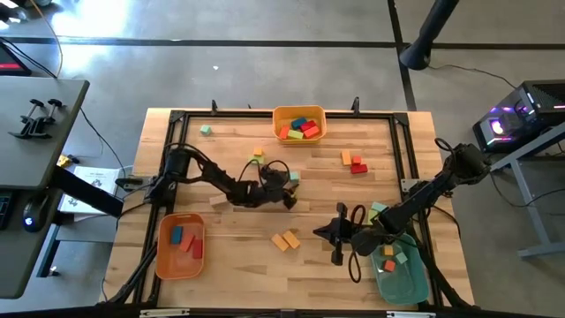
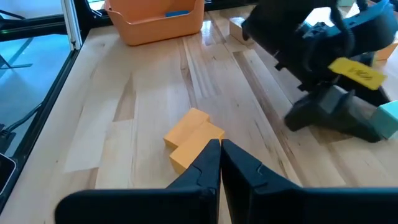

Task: Sort blocks by size
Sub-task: Put the bottom blue square block into the blue bin

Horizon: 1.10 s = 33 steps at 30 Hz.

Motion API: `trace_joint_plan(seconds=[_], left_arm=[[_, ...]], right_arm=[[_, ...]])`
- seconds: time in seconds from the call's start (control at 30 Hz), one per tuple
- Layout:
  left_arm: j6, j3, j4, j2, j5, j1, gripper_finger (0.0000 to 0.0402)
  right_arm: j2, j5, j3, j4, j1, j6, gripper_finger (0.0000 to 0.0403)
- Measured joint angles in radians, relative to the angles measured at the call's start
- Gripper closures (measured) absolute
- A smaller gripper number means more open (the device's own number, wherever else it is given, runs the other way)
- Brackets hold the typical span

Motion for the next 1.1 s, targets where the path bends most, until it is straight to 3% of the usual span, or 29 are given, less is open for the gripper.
trace_joint_plan(seconds=[0.17, 0.37, 0.5, 0.63, 0.77, 1.0, 1.1], left_arm=[[0.026, -0.001, 0.009, 0.0, 0.013, 0.046, 0.0117], [0.177, -0.003, 0.068, 0.001, 0.138, 0.089, 0.0127], [0.183, -0.002, 0.058, -0.001, 0.213, 0.111, 0.0162], [0.186, -0.001, 0.067, -0.001, 0.271, 0.114, 0.0225], [0.192, -0.003, 0.108, -0.002, 0.436, 0.111, 0.0293], [0.152, -0.006, 0.102, -0.078, 0.817, 0.045, 0.0297], [0.152, -0.002, 0.129, -0.13, 0.91, 0.016, 0.0297]], right_arm=[[0.0, 0.0, 0.0, 0.0, 0.0, 0.001, 0.0396], [0.0, 0.0, 0.0, -0.003, -0.02, -0.009, 0.0396], [0.0, -0.001, 0.0, -0.003, -0.026, -0.005, 0.0396], [-0.003, -0.013, 0.0, -0.002, -0.005, -0.04, 0.0396], [-0.036, -0.049, 0.0, -0.013, 0.031, -0.116, 0.0396], [-0.076, -0.087, 0.0, -0.017, 0.033, -0.288, 0.0396], [-0.076, -0.084, 0.0, -0.062, 0.01, -0.345, 0.0389]])
